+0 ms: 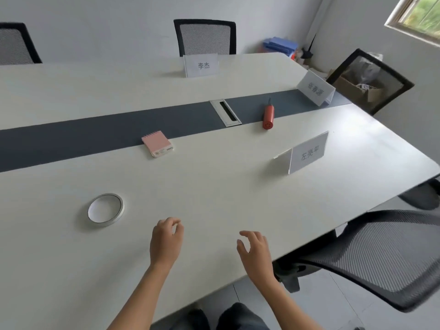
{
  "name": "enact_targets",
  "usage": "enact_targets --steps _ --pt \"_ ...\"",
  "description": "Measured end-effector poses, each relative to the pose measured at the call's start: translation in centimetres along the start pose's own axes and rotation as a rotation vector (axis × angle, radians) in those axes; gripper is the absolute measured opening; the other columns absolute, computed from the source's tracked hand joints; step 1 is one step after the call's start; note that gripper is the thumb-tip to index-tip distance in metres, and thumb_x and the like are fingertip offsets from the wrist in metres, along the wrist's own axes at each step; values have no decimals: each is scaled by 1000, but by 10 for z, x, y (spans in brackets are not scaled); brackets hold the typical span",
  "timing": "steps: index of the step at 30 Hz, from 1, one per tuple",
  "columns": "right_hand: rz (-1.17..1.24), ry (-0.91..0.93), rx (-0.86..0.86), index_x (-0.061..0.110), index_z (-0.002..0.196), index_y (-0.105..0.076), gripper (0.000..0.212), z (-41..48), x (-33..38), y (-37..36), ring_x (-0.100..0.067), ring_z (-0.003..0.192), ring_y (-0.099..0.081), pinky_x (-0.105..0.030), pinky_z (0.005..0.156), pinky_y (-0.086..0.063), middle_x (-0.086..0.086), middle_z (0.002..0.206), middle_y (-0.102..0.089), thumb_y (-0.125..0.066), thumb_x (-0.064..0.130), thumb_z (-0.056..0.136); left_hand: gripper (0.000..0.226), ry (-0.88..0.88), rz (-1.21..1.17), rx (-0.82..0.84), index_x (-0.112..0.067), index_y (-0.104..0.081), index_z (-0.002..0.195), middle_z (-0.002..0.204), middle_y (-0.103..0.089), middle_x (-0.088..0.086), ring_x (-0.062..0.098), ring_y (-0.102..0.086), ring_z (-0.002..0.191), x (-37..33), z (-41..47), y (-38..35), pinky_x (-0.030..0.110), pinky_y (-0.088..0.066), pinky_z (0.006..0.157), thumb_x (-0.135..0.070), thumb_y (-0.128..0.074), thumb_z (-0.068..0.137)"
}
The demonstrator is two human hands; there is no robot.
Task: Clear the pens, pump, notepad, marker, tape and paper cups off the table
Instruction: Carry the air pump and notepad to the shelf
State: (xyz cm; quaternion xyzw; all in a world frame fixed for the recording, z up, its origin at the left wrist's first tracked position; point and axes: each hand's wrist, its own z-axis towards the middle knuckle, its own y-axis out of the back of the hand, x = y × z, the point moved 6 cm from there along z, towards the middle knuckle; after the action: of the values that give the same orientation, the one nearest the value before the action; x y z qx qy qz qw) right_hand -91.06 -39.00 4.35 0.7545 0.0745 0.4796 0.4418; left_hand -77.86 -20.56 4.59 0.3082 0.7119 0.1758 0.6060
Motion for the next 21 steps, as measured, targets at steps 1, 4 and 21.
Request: enact_targets --steps 1,4,21 --pt "-6 5 -9 15 119 -53 28 11 2 3 -16 116 -41 -17 83 -31 -1 123 -53 -47 21 92 23 1 12 -10 -3 -64 102 111 -60 17 32 -53 108 -1 9 -1 37 -42 89 -10 -49 86" --pt "-18 56 -41 13 118 -54 28 52 15 18 -18 118 -41 -18 85 -31 -4 123 -54 -49 20 91 25 15 52 -42 -3 -62 107 118 -57 18 33 -49 113 -10 35 0 37 -41 89 -11 -49 86" --pt "-84 24 -133 4 126 -42 43 368 34 105 -41 117 -38 -46 96 -37 -27 128 -43 -53 18 87 68 470 324 -151 -8 -25 134 131 -43 23 38 -34 124 -48 192 -12 46 -32 99 -52 -44 85"
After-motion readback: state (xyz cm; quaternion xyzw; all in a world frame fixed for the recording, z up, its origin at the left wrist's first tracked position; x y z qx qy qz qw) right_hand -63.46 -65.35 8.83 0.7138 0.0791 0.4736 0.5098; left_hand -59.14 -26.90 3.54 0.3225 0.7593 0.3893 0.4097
